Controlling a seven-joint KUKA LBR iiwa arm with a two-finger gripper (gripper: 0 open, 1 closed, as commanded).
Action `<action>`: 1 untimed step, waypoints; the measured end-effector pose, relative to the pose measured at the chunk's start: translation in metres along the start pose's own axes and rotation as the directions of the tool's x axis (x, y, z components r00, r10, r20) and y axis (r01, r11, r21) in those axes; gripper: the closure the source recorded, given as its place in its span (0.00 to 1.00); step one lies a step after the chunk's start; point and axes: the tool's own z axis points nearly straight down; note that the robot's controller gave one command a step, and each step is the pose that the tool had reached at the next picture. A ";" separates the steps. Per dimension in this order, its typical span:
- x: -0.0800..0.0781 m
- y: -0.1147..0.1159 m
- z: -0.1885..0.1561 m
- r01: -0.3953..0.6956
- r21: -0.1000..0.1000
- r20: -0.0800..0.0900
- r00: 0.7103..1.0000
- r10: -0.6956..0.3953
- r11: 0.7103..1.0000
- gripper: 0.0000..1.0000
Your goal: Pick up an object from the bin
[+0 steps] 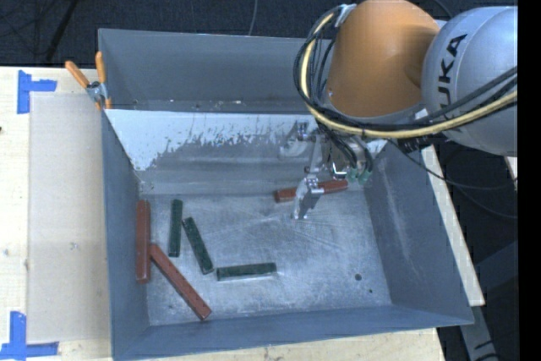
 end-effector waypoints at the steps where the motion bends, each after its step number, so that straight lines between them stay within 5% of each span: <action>1: -0.001 0.000 -0.005 -0.001 -0.001 0.008 1.000 0.001 1.000 0.00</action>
Offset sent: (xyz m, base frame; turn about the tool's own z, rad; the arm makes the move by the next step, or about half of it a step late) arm -0.0257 0.0088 -0.1212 -0.0607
